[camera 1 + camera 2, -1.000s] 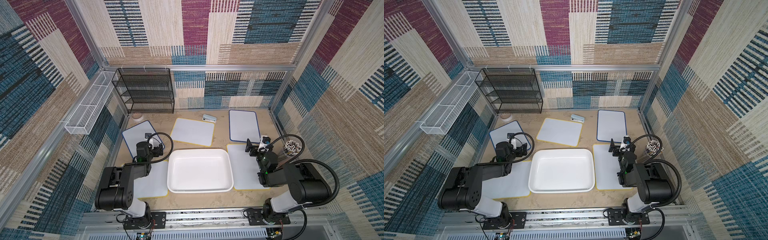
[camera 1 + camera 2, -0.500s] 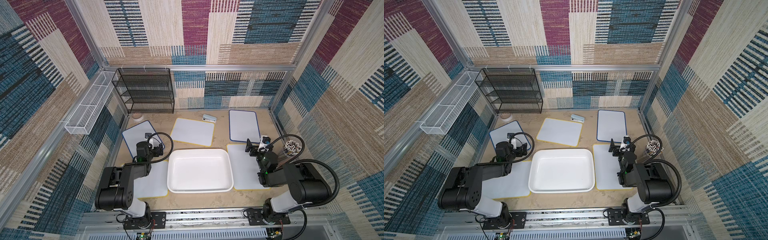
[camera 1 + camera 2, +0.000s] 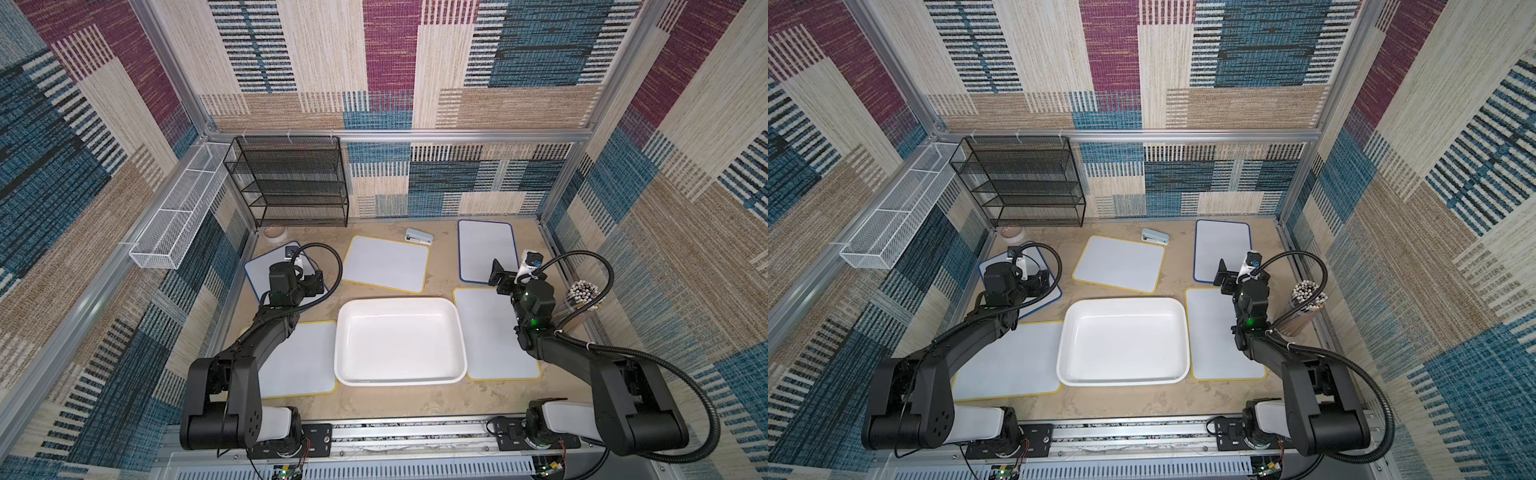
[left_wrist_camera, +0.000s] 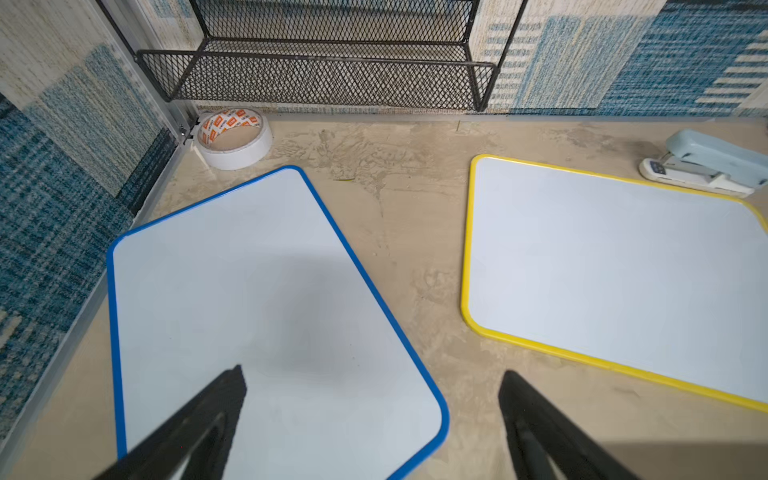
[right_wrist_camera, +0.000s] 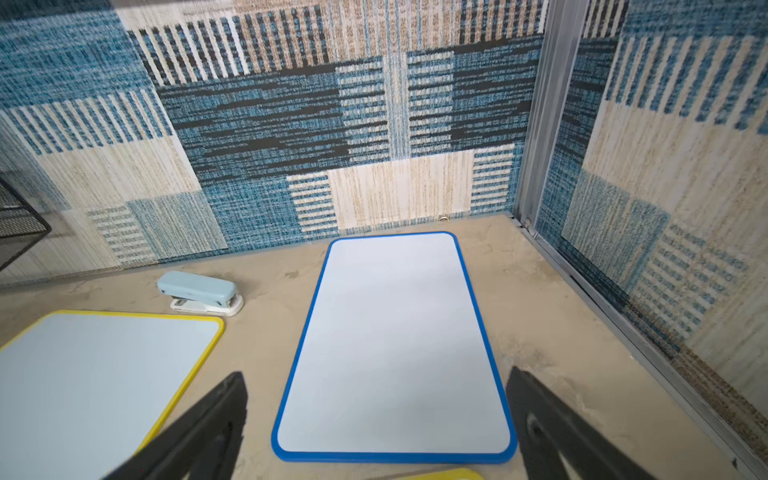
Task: Put the whiteboard into the storage box
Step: Adjust the whiteboard at the center of the board.
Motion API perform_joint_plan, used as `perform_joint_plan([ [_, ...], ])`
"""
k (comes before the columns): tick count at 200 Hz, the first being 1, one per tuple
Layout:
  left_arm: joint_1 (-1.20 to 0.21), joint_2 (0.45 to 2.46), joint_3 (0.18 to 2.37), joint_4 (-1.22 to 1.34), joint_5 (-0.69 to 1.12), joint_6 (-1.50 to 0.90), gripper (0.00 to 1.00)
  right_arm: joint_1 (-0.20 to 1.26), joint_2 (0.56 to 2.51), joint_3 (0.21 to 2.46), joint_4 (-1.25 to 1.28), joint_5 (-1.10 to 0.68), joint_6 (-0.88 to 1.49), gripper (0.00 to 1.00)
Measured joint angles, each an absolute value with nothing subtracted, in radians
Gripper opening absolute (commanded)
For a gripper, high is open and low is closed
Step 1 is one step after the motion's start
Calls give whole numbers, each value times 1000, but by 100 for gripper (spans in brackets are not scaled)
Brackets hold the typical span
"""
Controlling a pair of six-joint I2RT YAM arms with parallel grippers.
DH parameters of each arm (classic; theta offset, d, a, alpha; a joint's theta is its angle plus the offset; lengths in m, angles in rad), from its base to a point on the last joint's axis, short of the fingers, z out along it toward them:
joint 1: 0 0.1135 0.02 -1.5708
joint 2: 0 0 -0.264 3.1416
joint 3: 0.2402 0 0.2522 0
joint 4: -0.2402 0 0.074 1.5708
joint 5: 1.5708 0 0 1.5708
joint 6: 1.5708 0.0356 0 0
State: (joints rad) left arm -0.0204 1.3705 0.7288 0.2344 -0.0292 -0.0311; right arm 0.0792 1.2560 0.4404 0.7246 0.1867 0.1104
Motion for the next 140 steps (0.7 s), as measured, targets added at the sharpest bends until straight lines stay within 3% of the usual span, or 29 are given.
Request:
perform_joint_plan([
  [79, -108, 1453, 913, -31, -97, -98, 96, 224, 1273, 695, 383, 220, 284, 100],
  [140, -123, 1556, 1018, -152, -15, -132, 94, 415, 1485, 865, 262, 225, 452, 100],
])
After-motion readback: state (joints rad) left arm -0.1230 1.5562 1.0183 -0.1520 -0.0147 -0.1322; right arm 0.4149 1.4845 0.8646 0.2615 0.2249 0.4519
